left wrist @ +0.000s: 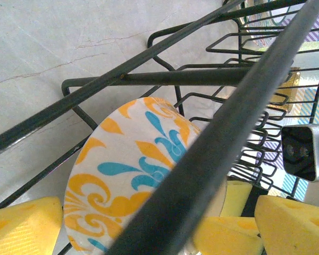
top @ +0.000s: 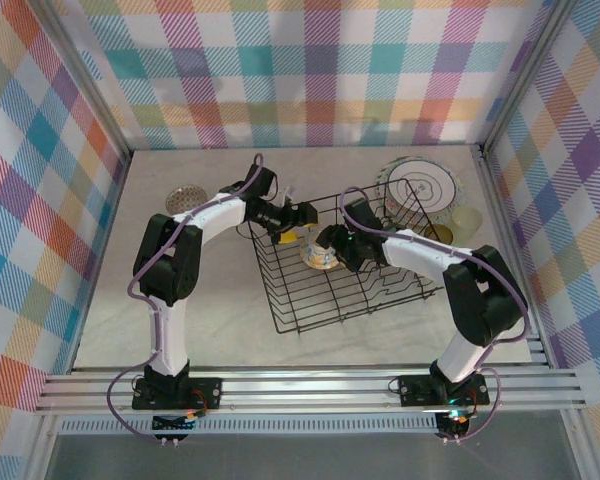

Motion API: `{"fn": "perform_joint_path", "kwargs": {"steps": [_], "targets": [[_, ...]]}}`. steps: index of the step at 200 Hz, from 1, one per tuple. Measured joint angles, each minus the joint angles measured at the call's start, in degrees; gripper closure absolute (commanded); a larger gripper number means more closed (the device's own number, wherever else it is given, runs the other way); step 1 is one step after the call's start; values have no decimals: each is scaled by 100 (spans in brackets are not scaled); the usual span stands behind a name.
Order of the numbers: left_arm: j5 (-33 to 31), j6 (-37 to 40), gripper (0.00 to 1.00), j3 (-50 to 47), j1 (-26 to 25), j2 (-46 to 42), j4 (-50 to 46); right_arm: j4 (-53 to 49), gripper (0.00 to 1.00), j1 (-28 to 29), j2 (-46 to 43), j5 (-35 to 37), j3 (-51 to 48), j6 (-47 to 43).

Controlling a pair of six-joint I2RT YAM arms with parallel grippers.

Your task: Unload the mixed dishes from the dish rack

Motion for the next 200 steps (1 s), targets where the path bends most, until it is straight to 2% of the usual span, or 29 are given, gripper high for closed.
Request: {"fn": "perform_joint_path", "kwargs": {"steps": [54, 59, 63, 78, 144, 200], "targets": [[-17, -122, 8, -59, 13, 0, 133, 59, 51, -15, 2, 24, 11, 282], [-15, -129, 8, -63, 15, 0, 144, 72, 53, -15, -9, 26, -4, 308], [-15, -142, 8, -63, 17, 0, 151, 85, 59, -15, -20, 31, -13, 306], [4, -168, 8, -68, 20, 0, 164, 173, 66, -15, -72, 59, -72, 365], [52, -245, 0, -85, 44, -11, 190, 892, 77, -50, -291, 59, -546, 372], [24, -138, 0, -87, 72, -44, 55, 1733, 80, -162, -363, -22, -968, 378]]}}
